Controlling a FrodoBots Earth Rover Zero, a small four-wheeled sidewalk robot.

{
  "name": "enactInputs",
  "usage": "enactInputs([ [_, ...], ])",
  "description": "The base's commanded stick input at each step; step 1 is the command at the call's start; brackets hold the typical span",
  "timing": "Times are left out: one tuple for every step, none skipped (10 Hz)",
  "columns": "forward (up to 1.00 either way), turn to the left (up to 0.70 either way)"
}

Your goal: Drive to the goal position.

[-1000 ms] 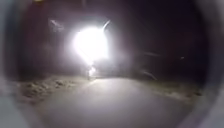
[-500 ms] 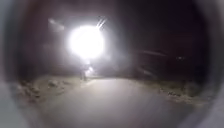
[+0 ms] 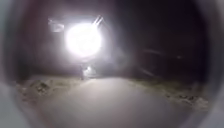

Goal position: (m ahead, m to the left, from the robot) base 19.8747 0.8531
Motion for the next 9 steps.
enactInputs([
  [1.0,0.0],
  [1.0,0.0],
  [1.0,0.01],
  [1.0,0.02],
  [1.0,0.04],
  [1.0,0.07],
  [1.0,0.13],
  [1.0,0.15],
  [1.0,0.09],
])
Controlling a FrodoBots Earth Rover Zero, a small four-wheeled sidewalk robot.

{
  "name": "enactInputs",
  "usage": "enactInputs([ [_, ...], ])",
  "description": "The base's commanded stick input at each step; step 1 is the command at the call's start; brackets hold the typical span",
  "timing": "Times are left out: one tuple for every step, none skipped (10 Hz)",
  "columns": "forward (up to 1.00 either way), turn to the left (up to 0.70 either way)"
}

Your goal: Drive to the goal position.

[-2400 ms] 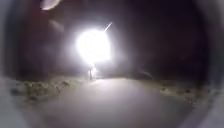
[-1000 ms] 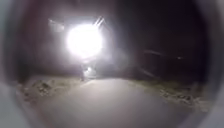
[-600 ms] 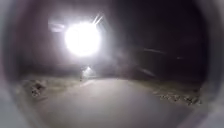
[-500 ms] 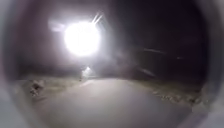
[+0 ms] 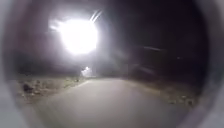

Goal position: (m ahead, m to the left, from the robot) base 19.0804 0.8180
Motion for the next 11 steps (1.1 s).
enactInputs([
  [1.0,0.05],
  [1.0,0.05],
  [1.0,0.05],
  [1.0,0.07],
  [1.0,0.11],
  [1.0,0.11],
  [1.0,0.08],
  [1.0,0.05],
  [1.0,0.05],
  [1.0,0.11],
  [1.0,0.11],
])
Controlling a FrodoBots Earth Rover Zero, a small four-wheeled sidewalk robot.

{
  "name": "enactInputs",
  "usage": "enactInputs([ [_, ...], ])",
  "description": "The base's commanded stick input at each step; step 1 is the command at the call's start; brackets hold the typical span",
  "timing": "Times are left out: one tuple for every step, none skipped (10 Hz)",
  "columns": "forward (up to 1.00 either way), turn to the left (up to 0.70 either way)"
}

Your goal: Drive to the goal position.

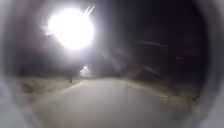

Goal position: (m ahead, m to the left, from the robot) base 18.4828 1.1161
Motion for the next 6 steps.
enactInputs([
  [1.0,0.1],
  [1.0,0.09],
  [1.0,0.08],
  [1.0,0.1],
  [1.0,0.11],
  [1.0,0.12],
])
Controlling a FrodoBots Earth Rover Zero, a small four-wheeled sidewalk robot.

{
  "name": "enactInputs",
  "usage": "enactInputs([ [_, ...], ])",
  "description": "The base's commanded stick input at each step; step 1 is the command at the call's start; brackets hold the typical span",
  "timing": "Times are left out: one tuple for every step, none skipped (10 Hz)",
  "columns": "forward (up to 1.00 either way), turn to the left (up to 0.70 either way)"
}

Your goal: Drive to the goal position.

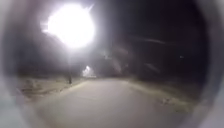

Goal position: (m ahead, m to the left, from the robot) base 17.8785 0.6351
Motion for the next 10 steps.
enactInputs([
  [1.0,0.11],
  [1.0,0.09],
  [1.0,0.1],
  [1.0,0.14],
  [1.0,0.16],
  [1.0,0.18],
  [1.0,0.15],
  [1.0,0.12],
  [1.0,0.08],
  [1.0,0.08],
])
